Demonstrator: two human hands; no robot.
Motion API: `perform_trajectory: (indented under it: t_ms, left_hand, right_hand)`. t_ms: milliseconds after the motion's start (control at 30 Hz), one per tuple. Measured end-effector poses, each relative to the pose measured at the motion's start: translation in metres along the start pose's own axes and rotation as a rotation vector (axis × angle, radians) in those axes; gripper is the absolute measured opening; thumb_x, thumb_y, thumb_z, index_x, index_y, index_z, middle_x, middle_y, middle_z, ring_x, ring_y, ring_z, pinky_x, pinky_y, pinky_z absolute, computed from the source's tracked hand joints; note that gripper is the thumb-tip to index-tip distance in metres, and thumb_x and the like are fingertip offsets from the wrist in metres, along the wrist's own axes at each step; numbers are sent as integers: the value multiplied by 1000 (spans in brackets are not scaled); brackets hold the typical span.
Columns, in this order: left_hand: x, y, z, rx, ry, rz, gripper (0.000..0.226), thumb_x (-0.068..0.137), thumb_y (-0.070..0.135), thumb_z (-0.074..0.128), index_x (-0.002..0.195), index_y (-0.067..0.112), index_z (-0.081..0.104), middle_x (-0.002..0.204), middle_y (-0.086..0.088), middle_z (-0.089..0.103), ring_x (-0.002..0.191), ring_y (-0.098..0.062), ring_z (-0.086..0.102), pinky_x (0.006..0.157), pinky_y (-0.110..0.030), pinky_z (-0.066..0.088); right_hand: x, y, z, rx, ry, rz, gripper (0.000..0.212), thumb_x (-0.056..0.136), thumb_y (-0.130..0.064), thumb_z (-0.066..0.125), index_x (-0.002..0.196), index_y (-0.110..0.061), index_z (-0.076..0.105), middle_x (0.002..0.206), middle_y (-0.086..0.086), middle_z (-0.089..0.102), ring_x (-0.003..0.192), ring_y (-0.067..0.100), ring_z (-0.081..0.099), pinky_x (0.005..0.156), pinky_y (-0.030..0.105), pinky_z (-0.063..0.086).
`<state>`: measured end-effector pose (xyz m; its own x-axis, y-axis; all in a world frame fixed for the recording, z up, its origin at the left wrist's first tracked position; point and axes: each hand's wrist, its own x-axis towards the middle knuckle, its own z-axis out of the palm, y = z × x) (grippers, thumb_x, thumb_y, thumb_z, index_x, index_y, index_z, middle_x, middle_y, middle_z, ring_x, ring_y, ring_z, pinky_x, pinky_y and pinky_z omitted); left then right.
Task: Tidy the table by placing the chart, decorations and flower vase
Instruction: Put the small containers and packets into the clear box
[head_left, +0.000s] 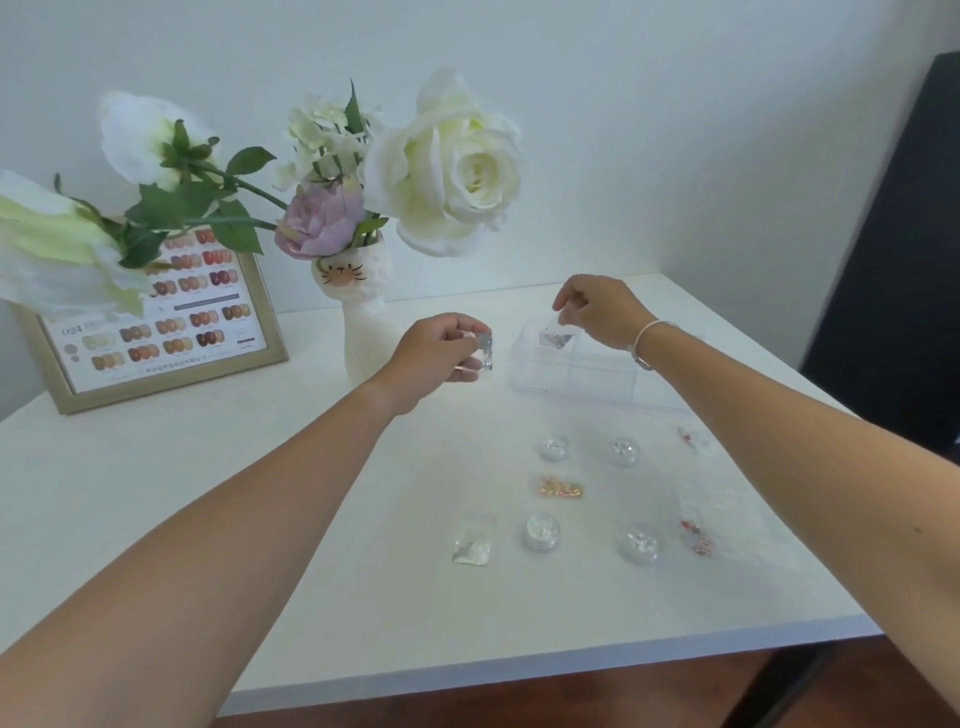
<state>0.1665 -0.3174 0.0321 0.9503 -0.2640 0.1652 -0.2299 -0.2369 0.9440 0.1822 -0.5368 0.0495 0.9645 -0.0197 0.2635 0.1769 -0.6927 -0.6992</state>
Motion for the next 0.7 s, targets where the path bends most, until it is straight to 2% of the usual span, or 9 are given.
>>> perform_trajectory:
  t_ms: [100,200,267,333,367,433,500,600,700]
  left_hand:
    - [15,6,4,-16,13,7,11,89,8,55,89,15,63,82,-4,56,64,-12,59,70,-23,58]
    - [29,11,10,-6,19,21,11,89,6,55,91,14,63,85,-4,59,64,-13,60,69,-22,56]
    - [36,12,14,6,13,26,13,88,5,54,89,16,62,85,-3,60,64,-13,59,69,-23,56]
    - [42,12,18,37,11,33,15,88,6,54,88,18,62,82,0,60,66,-12,58,67,-23,53]
    - [45,12,20,62,13,37,14,88,7,54,89,18,63,81,2,59,67,-11,56,65,-21,51]
    - [51,11,25,121,18,50,12,88,12,56,93,19,64,84,1,59,68,-10,53,60,-17,46]
    - [58,10,29,163,21,68,11,87,15,57,94,19,65,87,-2,58,67,-11,48,54,-13,40]
    - [68,8,37,218,9,81,16,87,16,57,99,12,67,77,1,52,63,-7,44,47,-5,34]
    - [76,5,45,282,-13,82,20,88,13,54,103,16,67,79,2,54,74,-9,49,57,-9,36]
  right_hand:
    - [6,2,5,-56,-58,-4,18,82,-4,51,83,-19,62,75,-9,59,72,11,48,56,19,34]
    - [8,5,10,-93,-148,-18,13,82,-10,57,88,-19,64,91,1,64,83,15,51,62,21,37]
    - [7,11,11,-135,-164,-37,15,84,-15,59,97,-19,65,104,2,66,90,15,51,76,26,41]
    - [3,18,9,-176,-108,-60,20,86,-19,58,106,-21,63,114,-1,64,97,14,49,93,32,41]
    - [0,20,7,-175,-69,-71,22,86,-20,58,107,-22,63,115,-2,63,97,14,48,97,35,40]
    - [-8,23,0,-136,1,-91,22,87,-18,57,108,-23,63,114,-1,63,93,13,46,92,31,40]
    - [-18,26,-8,-82,45,-95,20,88,-16,55,104,-23,63,109,-2,64,89,14,48,79,24,39]
    - [-36,28,-19,-12,52,-81,16,89,-17,53,96,-27,63,101,-7,63,81,14,52,57,6,40]
    - [-52,29,-26,-12,36,-98,16,89,-18,53,93,-29,64,99,-8,63,78,9,53,55,0,38]
